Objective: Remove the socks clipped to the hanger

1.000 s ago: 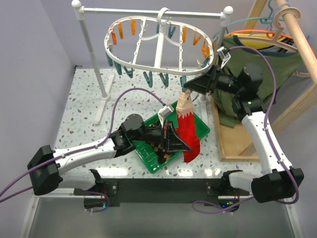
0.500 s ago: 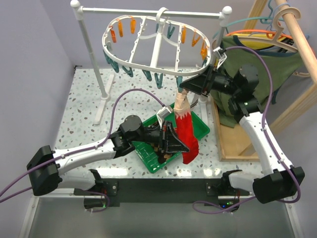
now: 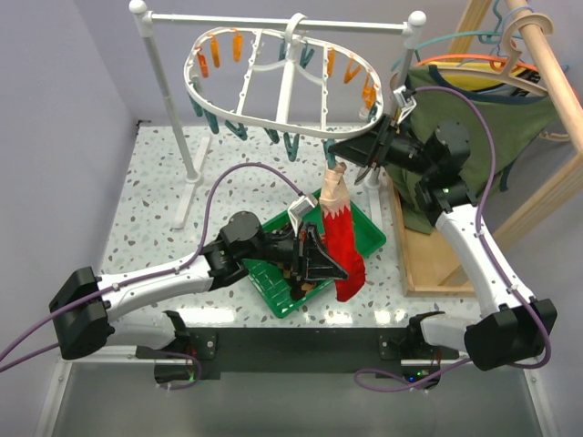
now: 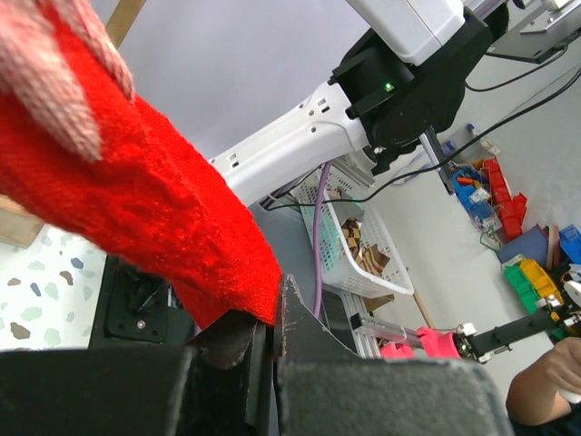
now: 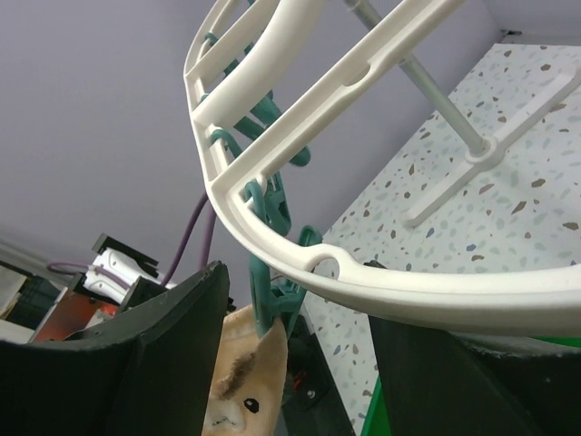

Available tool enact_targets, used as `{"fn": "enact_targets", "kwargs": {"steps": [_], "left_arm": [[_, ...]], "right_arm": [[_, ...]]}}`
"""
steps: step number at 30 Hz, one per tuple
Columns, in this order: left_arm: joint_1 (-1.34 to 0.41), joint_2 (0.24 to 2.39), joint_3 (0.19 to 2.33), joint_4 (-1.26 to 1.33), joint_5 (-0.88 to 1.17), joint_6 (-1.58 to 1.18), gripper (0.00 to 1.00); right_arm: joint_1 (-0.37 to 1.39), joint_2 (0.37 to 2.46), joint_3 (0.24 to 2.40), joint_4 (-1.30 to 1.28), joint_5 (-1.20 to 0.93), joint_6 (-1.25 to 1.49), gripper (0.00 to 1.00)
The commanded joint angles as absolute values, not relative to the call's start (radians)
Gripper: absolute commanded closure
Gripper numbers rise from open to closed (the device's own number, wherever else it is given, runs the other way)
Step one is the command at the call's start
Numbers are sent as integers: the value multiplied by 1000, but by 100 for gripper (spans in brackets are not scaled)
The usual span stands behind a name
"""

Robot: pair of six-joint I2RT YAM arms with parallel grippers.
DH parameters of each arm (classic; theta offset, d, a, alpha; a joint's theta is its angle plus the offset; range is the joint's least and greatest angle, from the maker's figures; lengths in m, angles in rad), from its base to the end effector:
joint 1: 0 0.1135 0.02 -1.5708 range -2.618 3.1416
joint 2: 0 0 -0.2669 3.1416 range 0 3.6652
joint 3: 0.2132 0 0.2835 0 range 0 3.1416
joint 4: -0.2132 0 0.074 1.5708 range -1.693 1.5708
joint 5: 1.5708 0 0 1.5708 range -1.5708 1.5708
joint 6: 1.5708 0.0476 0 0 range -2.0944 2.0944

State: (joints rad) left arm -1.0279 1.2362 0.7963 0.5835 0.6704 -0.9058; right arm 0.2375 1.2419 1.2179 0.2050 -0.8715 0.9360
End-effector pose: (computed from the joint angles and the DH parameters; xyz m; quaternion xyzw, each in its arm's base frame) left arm 0.1393 -0.2882 0.3178 0.2860 0.6018 -0.7099 0.2282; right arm 0.2977 0.1096 0.4382 -0.1060 0.6564 0.6106 0.4302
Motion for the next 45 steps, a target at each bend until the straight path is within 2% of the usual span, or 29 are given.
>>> {"fn": "enact_targets", "kwargs": {"steps": [1,8,24,27,29,33,45], "left_arm": [[-1032,1243,793,626,719,-908,100],[-1032,1250,795,627,721,-908,100],[-1032,1282,798,591,719,-887,100],[-1032,1285,802,578,716,-881,100],[-1032,1287,807,565,713,-871,100],[-1032,1287,810,549,713,-862,100],[-1032,1287,811,546,715,-859,100]], "right_arm": [[247,1244,1241,264,-842,956,36],[265,1253,1241,262,-834,953,39],[293,1210,1167,328,-716,1023,55],[295,1212,1164,334,-716,1025,53],[296,1216,1164,331,-718,1025,48],[299,1224,1151,347,-723,1026,44],[311,1236,1138,345,-746,1003,39]]}}
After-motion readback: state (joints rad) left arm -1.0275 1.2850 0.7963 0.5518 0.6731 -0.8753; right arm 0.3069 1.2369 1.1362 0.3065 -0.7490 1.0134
